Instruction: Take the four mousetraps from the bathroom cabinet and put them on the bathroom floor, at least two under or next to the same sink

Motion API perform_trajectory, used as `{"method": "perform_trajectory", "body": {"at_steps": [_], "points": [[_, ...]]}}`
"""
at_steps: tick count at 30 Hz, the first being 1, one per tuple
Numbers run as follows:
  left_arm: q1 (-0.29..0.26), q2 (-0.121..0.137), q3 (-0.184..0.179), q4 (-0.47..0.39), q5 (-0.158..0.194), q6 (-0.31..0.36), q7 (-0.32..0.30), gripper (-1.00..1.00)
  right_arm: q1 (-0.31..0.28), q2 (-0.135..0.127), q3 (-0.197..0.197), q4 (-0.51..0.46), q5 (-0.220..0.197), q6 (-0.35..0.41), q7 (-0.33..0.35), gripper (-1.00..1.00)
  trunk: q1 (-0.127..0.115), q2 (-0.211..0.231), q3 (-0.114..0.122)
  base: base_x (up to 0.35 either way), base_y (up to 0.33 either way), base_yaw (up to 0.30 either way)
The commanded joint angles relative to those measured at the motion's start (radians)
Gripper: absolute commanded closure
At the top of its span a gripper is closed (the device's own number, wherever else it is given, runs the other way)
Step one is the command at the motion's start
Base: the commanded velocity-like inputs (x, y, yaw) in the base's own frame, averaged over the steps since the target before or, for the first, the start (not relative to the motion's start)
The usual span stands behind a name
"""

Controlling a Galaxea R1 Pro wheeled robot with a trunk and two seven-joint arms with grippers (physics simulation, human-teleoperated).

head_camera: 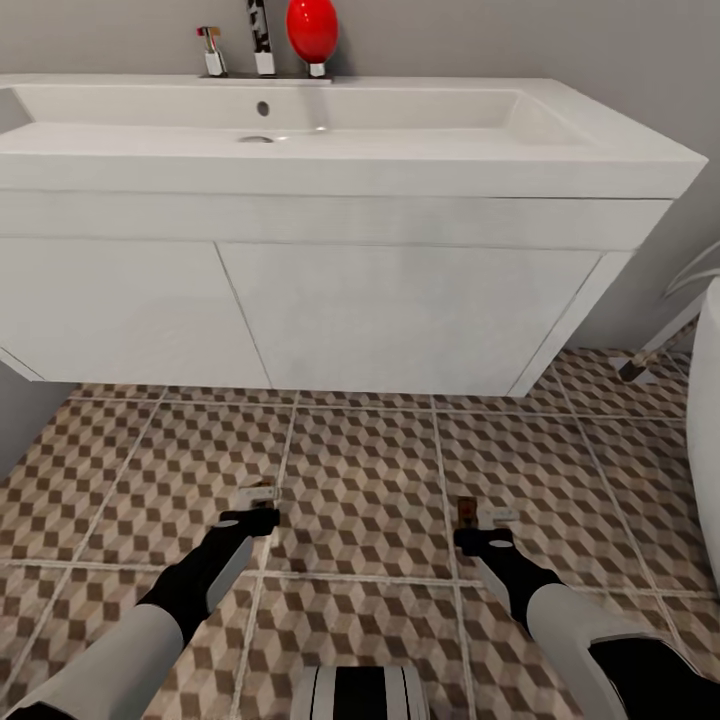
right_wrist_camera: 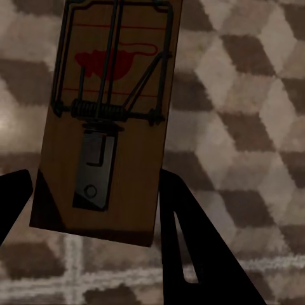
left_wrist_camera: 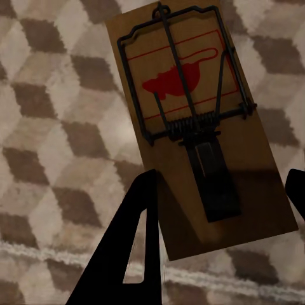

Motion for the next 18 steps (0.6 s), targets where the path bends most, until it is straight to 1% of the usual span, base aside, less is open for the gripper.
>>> {"method": "perform_trajectory", "body": {"at_steps": [1,4,7,18], "points": [[-0.001,0.002,-0.008,-0.002,0.009,0.003,0.011,1.00,0.000,-0.001,0.009,-0.001,-0.006,0.005,-0.005,1.00,0.000,0.000,-0.001,0.000,0.000,0.181],[-0.001,0.002,-0.008,-0.002,0.009,0.003,0.012,1.00,0.000,-0.001,0.009,-0.002,-0.006,0.005,-0.005,1.00,0.000,0.000,-0.001,0.000,0.000,0.198],[-0.001,0.002,-0.008,-0.002,0.009,0.003,0.012,1.00,0.000,-0.001,0.009,-0.001,-0.006,0.005,-0.004,1.00,0.000,0.000,-0.001,0.000,0.000,0.113],[-0.001,0.002,-0.008,0.000,0.007,0.002,0.012,1.00,0.000,-0.001,0.009,-0.001,-0.005,0.002,-0.005,1.00,0.000,0.000,-0.001,0.000,0.000,0.020]]}}
